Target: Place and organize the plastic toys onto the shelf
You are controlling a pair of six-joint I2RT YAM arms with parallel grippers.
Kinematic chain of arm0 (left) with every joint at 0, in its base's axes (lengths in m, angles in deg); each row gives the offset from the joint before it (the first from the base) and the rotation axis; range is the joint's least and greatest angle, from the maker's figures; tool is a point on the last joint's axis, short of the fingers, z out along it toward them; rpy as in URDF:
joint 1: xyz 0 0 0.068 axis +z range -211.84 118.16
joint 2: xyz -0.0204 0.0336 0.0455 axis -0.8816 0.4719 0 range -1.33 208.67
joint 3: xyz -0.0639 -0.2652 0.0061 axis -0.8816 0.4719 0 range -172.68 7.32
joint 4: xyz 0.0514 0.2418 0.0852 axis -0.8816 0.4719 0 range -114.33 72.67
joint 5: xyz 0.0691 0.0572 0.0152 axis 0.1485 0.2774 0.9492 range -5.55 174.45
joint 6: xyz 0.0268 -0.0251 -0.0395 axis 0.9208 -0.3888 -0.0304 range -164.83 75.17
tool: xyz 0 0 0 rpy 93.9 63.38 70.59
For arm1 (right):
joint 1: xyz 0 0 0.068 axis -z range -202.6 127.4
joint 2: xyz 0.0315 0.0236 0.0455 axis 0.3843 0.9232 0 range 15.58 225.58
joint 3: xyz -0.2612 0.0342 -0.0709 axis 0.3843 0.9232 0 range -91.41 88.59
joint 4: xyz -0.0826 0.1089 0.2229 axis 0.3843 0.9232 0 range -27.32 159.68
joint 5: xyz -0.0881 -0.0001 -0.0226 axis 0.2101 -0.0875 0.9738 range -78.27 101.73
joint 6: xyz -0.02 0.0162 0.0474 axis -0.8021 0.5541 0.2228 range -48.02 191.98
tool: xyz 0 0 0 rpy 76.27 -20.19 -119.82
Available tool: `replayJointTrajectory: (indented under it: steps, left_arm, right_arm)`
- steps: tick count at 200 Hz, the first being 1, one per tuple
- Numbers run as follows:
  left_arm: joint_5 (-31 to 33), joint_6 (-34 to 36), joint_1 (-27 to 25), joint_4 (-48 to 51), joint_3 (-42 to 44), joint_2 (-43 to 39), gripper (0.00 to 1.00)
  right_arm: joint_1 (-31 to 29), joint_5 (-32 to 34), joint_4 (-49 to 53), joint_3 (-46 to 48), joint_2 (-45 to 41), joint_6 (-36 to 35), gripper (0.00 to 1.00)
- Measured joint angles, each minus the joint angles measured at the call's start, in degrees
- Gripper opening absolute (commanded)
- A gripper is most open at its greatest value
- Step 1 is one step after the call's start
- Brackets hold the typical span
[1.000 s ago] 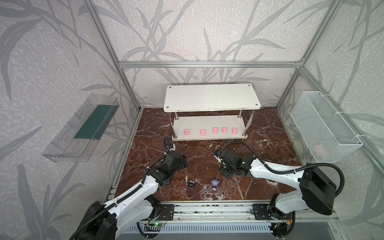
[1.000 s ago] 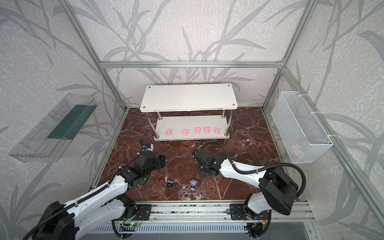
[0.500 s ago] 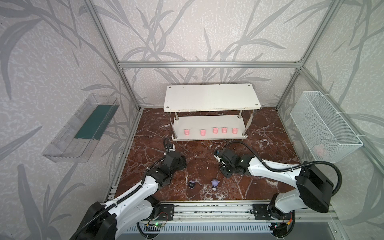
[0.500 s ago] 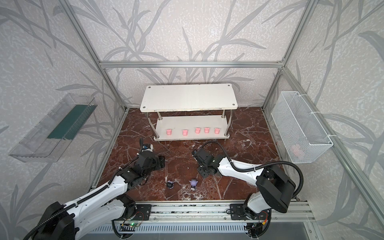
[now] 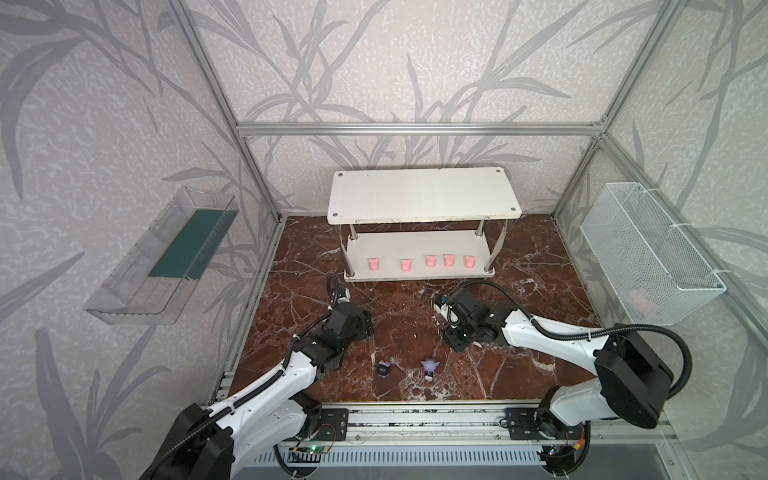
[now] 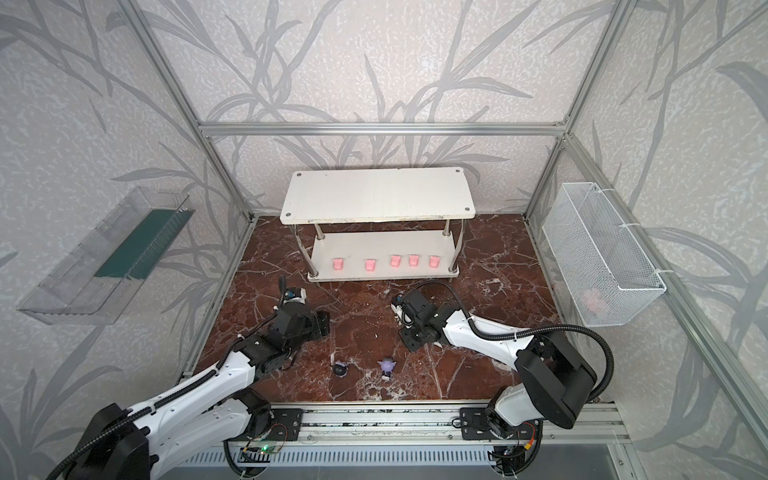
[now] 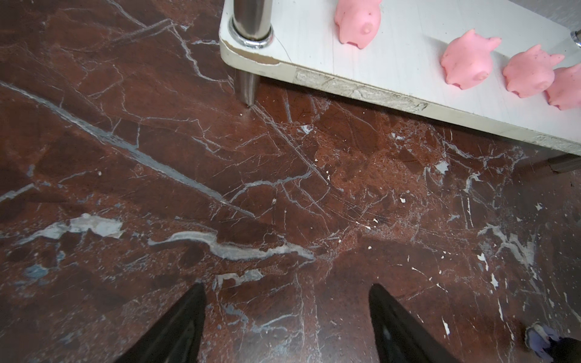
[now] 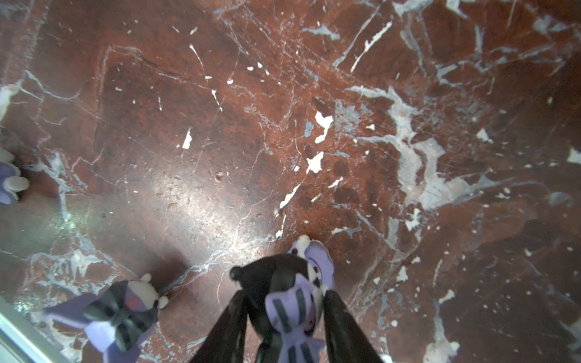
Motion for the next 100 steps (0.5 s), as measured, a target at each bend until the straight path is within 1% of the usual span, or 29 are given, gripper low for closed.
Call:
replayJointTrajectory:
  steps: [49, 100]
  left_arm:
    - [-0.04, 0.0, 0.11, -0.09, 0.0, 0.07, 0.8]
    - [-0.24, -0.13, 0.15, -0.9, 0.0, 0.28, 0.8]
  right_arm:
    - [2.45, -6.54, -0.42, 0.07, -0.2, 0.79, 0.41]
    - [3.39, -8.09, -0.37, 0.07, -0.33, 0.76, 0.41]
